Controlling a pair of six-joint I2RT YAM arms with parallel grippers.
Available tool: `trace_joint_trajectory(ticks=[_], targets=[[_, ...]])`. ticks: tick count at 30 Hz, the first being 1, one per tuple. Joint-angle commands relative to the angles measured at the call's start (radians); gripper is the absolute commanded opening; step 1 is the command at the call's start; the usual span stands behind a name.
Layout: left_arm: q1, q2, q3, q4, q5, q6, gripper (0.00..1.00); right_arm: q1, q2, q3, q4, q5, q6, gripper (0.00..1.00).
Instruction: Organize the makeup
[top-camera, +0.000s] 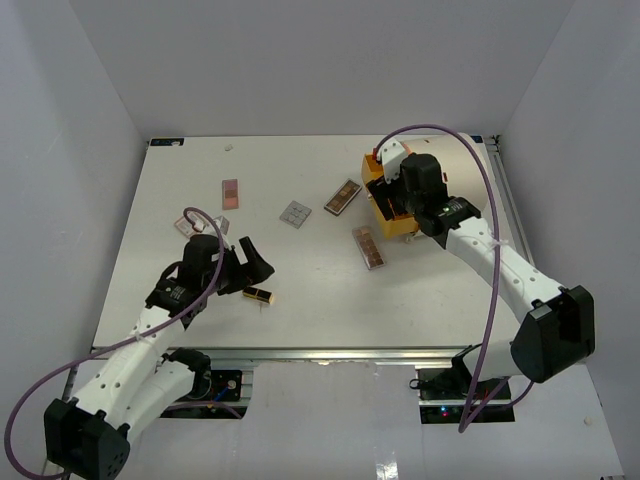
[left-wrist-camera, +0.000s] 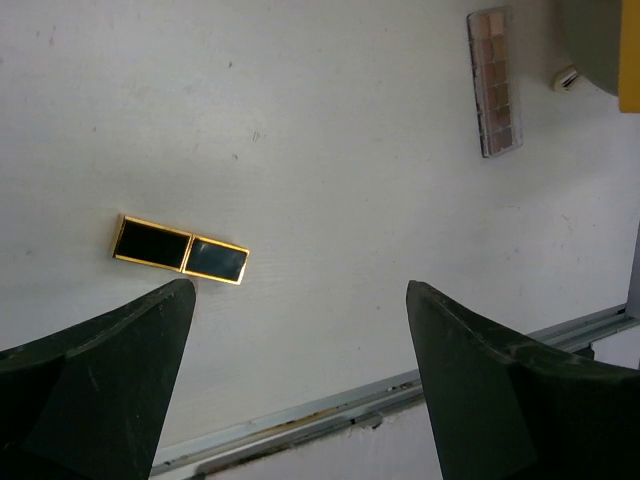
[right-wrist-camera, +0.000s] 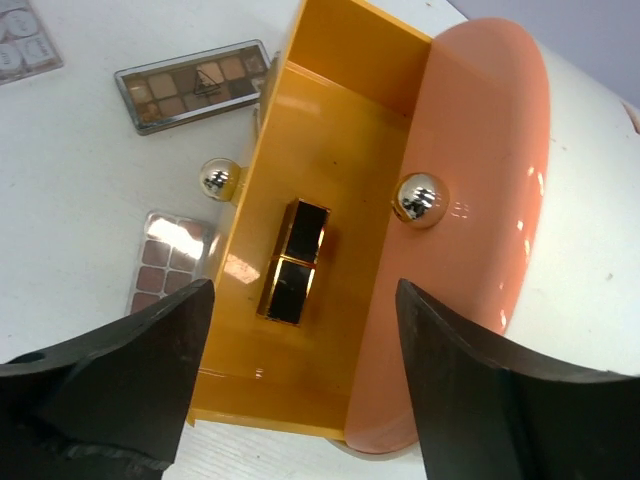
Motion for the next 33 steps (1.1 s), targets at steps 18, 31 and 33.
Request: trace_joint_trajectory(ticks=[18,31,33], targets=[[0.004,0.275,-0.002,-0.141,-0.16,-0.457,0.83,-0.23,-0.512,-0.461,-0.001,-1.047,-0.246,0.96],[0.004,0.525,0.099,-0.085,-0.187,-0.49,0.65,-0.302,-0.58,-0.479,-0.011,-1.122,-0.237,0.95],[0.004,0.526,0.105,-0.085,-0.189,-0.489,0.56,-0.307,-0.583,-0.479,-0.011,-1.123,-0.236,0.95]])
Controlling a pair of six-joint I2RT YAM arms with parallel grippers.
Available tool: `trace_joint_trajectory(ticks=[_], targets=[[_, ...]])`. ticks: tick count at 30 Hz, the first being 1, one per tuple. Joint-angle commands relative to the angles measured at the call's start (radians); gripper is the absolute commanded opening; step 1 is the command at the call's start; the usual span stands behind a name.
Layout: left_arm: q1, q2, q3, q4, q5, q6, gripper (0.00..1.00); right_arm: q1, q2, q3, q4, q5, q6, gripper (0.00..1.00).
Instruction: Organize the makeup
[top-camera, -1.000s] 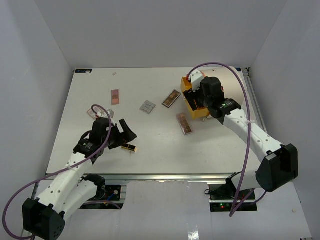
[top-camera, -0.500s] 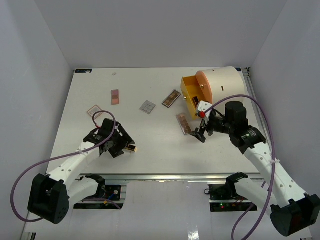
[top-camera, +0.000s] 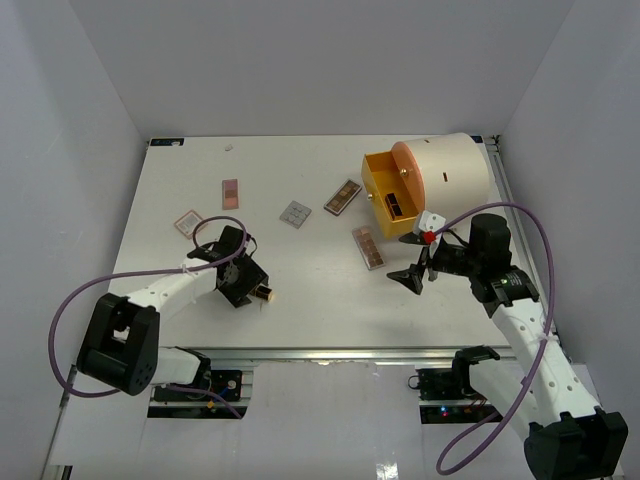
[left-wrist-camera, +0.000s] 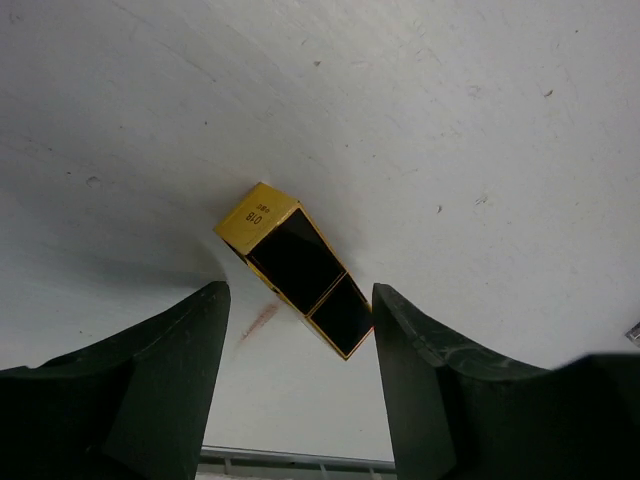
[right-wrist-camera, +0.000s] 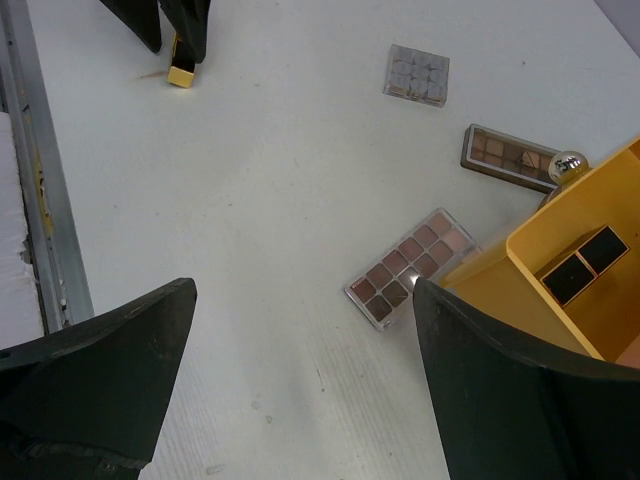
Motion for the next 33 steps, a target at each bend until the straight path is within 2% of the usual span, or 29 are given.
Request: trace_joint_trajectory(ticks=[1,4,7,13,16,22,26,28,33], targets=[[0.003,-0.004,0.037,0.001,-0.028,-0.031,0.53,-0.013,-0.013,0.002,0.038,-0.043,0.005,0.95],[0.003,-0.012,0.039,0.0,-0.029,-0.018,0.46,-0.016,-0.02,0.002,0.038,-0.044,0.005,0.95],[0.003,-0.015,0.035,0.001,-0.028,-0.011,0.44,-0.022,-0.025,0.002,0.038,-0.045,0.008,0.95],[0.003,-0.024,0.046,0.008,0.002,0.021,0.21,-0.034,-0.033,0.002,0.038,-0.054,0.009,0.95],[0.001,-0.042,0.075,0.019,0.039,0.067,0.1,-0.045,-0.05,0.002,0.039,-0.061,0.008,0.95],[-0.017,-0.046,0.195,0.103,0.208,0.186,0.0,-0.095,-0.089,0.004,0.043,-0.071,0.011,0.95],[-0.055,0.007,0.335,0.245,0.372,0.236,0.0,-0.152,-0.093,0.008,0.045,-0.068,0.023,0.95],[-0.089,0.078,0.418,0.278,0.39,0.259,0.0,-0.17,-0.09,0.008,0.045,-0.07,0.029,0.95],[-0.224,0.281,0.744,0.292,0.376,0.311,0.0,-0.193,-0.087,0.008,0.045,-0.072,0.032,0.95]])
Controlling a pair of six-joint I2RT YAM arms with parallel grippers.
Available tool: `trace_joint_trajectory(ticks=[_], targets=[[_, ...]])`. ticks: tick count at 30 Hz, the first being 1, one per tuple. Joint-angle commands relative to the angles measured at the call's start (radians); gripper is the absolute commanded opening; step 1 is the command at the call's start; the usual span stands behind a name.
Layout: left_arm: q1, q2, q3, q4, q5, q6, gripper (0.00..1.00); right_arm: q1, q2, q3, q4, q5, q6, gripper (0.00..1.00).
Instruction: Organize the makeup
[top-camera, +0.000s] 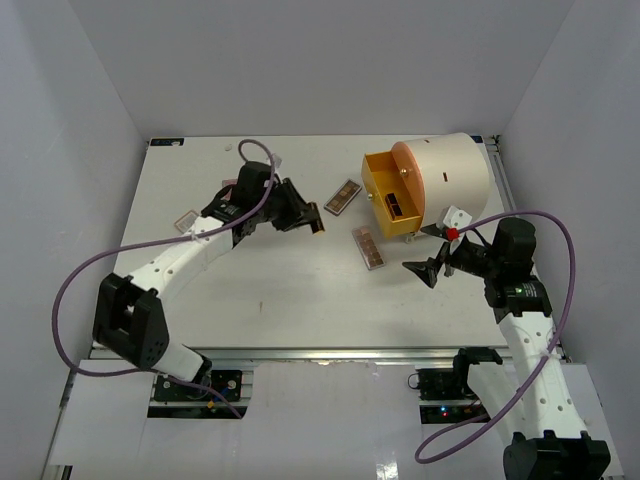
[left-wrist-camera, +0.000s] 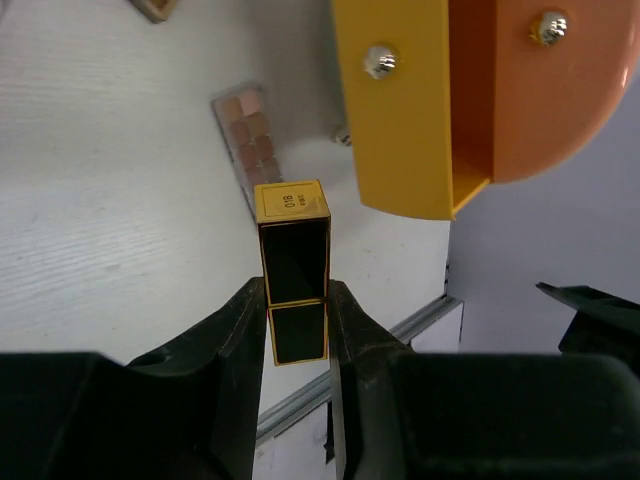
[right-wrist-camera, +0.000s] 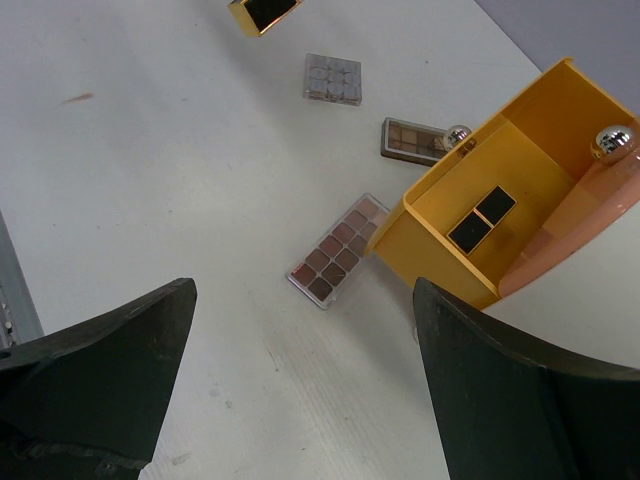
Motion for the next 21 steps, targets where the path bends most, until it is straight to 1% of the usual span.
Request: trace_joint_trajectory(ticks=[1,4,9,14,19,21], targets=[[-0.102,0.16,0.246,0.067,0.065,0.073,0.0,-0.016,0.0,0.008,0.037,-0.025,0.015,0.95],[-0.122,0.28,0.442,0.063,0.075,0.068,0.0,-0.05,-0.001,0.005,0.039,-0.022,0.015,0.95],[-0.135,0.47,0.641,0.06,0.089,0.016,0.0,-0.068,-0.001,0.004,0.04,-0.033,0.018,0.95],[-0.151,0.583,0.803,0.042,0.061,-0.01,0.0,-0.074,0.004,0.004,0.04,-0.036,0.018,0.95],[-0.152,0.623,0.832,0.042,0.023,-0.029,0.11,-0.077,0.004,0.004,0.04,-0.031,0.018,0.95],[-0.152,0.637,0.841,0.043,0.037,-0.033,0.2,-0.077,0.004,0.002,0.04,-0.03,0.018,0.95]])
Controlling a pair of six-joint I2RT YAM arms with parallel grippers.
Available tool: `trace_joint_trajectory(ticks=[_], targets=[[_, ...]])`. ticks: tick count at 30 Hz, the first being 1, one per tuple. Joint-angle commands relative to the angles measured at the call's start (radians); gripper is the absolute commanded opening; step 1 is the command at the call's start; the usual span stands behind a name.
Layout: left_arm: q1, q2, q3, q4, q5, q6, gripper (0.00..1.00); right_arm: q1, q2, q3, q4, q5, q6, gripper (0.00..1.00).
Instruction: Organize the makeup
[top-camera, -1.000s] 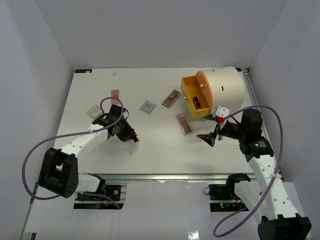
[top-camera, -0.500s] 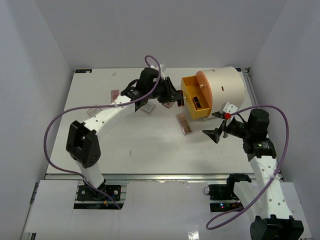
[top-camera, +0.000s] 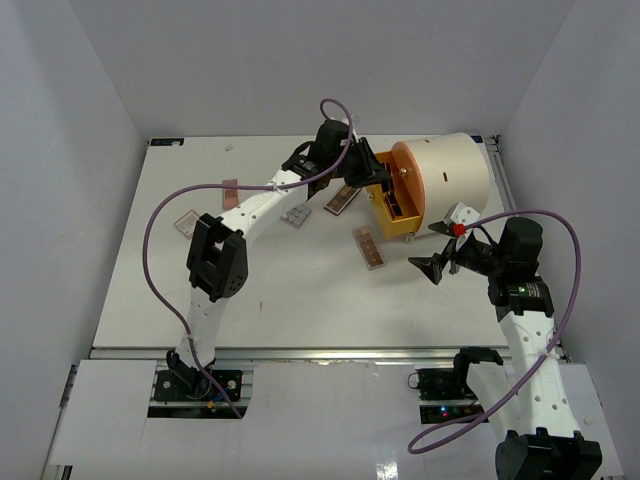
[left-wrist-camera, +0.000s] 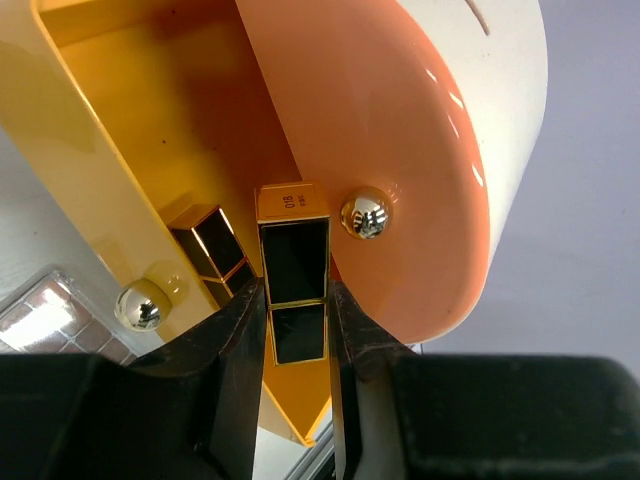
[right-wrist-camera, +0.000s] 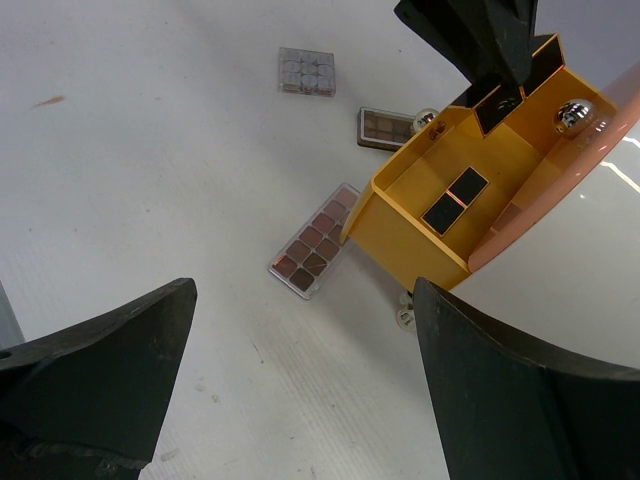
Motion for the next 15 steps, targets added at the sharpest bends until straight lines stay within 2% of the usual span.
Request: trace_joint_trajectory(ticks=[1,4,6,10,15], targets=[[-0.005,-0.01,0.071,0.011,0.003,-0.021,0.27,-0.007,0.0,0.003,0.032,-0.022,0.011,0.95],[-0.006,-0.001,0.083,0.013,0.02,-0.019,0.45,-0.008,0.0,0.004,0.03,-0.022,0.011,0.95],[-0.006,-0.001,0.088,0.015,0.026,-0.015,0.52,-0.008,-0.001,0.004,0.032,-0.022,0.012,0.95],[-0.007,-0.007,0.095,0.019,0.033,-0.004,0.61,-0.013,0.0,0.004,0.032,-0.023,0.012,0.95],[-0.006,-0.03,0.097,0.024,0.043,0.026,0.62,-0.023,0.004,0.002,0.032,-0.029,0.017,0.95]])
